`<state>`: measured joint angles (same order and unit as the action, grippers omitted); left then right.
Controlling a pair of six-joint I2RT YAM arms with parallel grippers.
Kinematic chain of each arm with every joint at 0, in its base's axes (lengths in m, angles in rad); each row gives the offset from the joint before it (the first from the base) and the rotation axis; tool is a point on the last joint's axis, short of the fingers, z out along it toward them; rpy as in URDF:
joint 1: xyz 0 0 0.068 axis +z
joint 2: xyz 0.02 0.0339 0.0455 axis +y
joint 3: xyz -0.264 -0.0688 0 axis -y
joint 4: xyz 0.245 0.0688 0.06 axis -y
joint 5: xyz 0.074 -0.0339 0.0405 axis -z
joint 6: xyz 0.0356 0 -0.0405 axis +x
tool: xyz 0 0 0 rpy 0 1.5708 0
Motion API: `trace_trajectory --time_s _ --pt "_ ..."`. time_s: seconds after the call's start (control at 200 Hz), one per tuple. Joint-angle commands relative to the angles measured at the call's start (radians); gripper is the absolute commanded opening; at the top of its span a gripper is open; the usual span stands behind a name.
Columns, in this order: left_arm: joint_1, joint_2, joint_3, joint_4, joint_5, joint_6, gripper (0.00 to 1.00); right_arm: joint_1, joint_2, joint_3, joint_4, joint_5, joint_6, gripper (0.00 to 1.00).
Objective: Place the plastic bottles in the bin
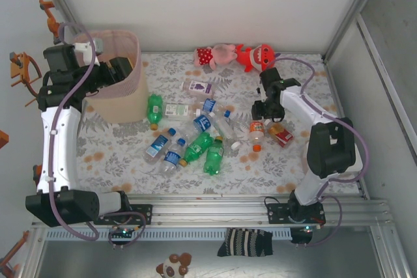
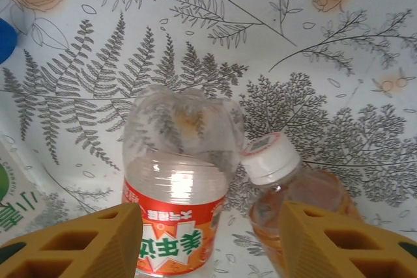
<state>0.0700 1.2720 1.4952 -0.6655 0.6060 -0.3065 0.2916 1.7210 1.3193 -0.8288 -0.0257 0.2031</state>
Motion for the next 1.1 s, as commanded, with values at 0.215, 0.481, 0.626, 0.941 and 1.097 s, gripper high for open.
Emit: trace_trajectory --time_s 0.215,0.481,0.626,0.941,1.097 --pt "-0.03 -0.027 -0.027 0.042 0.02 -0.032 0.69 0.016 0.065 0.007 0.06 -0.039 0.121 0.67" --pt "-0.038 -0.045 -0.043 0.071 0.009 -0.045 0.69 0.031 0.157 0.065 0.068 -0.041 0.11 0.67" --pt "-0.039 -0.058 -0.046 0.072 0.002 -0.042 0.69 0.038 0.206 0.088 0.066 -0.033 0.101 0.67" --pt "-0.037 -0.072 -0.054 0.073 -0.006 -0.041 0.69 0.043 0.262 0.095 0.067 0.003 0.104 0.69" --pt "-0.039 -0.073 -0.057 0.077 -0.006 -0.044 0.69 0.044 0.267 0.101 0.077 0.0 0.105 0.71"
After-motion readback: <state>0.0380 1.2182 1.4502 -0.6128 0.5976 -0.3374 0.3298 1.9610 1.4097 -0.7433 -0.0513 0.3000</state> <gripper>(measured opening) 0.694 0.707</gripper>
